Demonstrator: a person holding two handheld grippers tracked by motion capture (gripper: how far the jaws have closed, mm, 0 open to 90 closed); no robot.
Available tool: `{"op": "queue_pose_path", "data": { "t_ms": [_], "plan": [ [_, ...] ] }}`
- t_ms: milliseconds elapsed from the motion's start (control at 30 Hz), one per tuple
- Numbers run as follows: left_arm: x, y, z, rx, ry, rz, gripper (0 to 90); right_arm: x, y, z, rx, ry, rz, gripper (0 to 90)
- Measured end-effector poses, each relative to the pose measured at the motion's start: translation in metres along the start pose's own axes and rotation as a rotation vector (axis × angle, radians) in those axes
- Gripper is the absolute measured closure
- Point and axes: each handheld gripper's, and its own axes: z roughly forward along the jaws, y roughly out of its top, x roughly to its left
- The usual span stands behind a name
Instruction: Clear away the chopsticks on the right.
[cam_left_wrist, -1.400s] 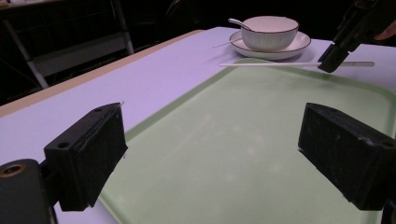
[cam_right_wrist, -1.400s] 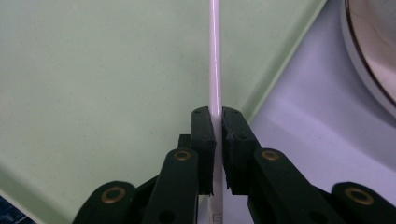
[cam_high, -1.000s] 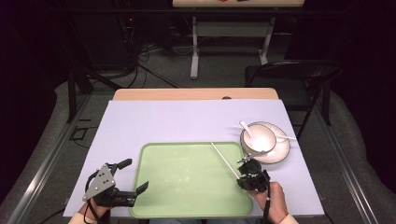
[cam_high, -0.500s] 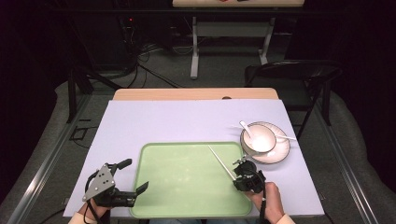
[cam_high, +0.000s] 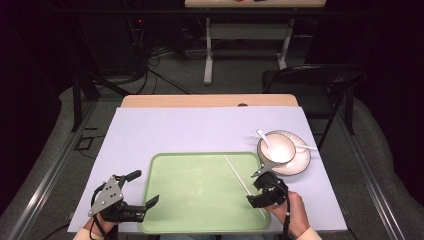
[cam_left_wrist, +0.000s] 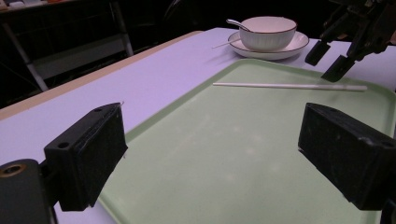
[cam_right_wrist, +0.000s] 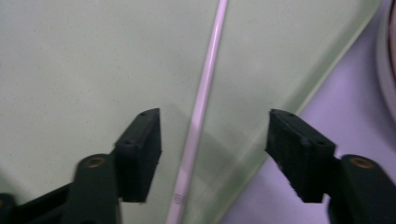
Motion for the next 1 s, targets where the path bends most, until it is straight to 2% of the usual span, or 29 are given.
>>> {"op": "queue_pose_path", "data": {
  "t_ms": [100,233,333,467,700,1000],
  "plan": [
    [0.0,0.0,0.0,0.0,-0.001,-0.002,7.4,-0.006,-0.001,-0.009,-0.033,0.017,-0.032,18.1],
    [0.0,0.0,0.0,0.002,0.002,-0.002,7.4,-0.014,0.0,-0.023,-0.08,0.012,-0.084,11.5],
    [0.0,0.0,0.0,-0.001,0.001,-0.004,7.4,-0.022,0.002,-0.034,-0.112,0.012,-0.091,7.2],
    [0.0,0.0,0.0,0.001,0.001,-0.004,7.4,-0.035,0.004,-0.048,-0.14,-0.013,-0.09,0.8],
    [0.0,0.0,0.0,0.001,0.005,-0.008,7.4,-0.062,0.01,-0.069,-0.165,-0.064,-0.14,0.0],
    [0.0,0.0,0.0,0.0,0.006,-0.009,7.4,-0.106,0.025,-0.086,-0.176,-0.11,-0.135,0.0]
  ]
}}
